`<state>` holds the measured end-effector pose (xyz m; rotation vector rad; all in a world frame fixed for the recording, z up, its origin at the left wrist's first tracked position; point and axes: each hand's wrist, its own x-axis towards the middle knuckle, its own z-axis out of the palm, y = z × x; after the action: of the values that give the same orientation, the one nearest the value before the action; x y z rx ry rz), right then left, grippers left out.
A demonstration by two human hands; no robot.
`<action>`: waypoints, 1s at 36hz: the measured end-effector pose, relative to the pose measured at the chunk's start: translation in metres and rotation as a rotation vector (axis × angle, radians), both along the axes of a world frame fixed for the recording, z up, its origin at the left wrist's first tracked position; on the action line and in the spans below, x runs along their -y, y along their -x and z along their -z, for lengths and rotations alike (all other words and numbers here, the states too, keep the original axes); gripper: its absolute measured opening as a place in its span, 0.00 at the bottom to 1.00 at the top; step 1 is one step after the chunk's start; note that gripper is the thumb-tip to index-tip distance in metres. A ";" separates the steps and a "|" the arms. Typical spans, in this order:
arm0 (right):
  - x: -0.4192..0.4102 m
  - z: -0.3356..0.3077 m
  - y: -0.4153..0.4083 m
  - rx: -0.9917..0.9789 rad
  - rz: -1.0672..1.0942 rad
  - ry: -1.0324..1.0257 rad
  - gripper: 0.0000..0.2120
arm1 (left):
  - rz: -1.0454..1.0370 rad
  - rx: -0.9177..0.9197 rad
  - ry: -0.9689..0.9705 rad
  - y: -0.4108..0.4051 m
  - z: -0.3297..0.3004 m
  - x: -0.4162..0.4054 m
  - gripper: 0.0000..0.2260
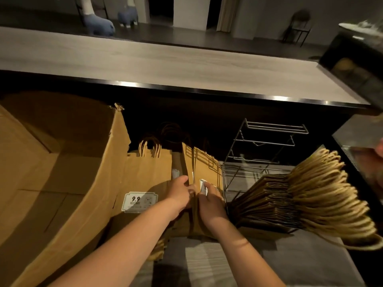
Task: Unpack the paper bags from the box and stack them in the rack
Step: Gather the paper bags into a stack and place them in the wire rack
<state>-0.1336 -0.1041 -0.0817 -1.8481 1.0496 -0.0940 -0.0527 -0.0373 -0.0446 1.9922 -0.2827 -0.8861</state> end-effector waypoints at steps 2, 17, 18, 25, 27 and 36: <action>0.001 -0.003 0.001 0.013 0.016 -0.020 0.22 | 0.048 -0.014 -0.013 -0.001 0.002 0.003 0.22; -0.007 -0.022 0.024 0.098 -0.060 -0.019 0.25 | 0.005 0.057 0.099 0.010 -0.014 -0.033 0.11; -0.008 -0.025 0.023 0.118 -0.027 -0.056 0.27 | 0.016 0.087 0.137 0.012 -0.020 -0.043 0.10; -0.017 -0.055 0.018 0.322 0.097 -0.560 0.23 | 0.098 0.367 0.151 0.015 -0.054 -0.086 0.06; -0.017 -0.058 0.012 0.385 0.101 -0.631 0.28 | 0.110 0.423 0.150 0.012 -0.060 -0.094 0.06; -0.020 -0.081 -0.001 0.533 0.050 -0.649 0.29 | 0.025 0.489 0.194 0.006 -0.070 -0.107 0.07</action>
<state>-0.1324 -0.0845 -0.0002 -1.1173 0.6425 -0.2313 -0.0584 0.0700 0.0253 2.0005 -0.6448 -0.3565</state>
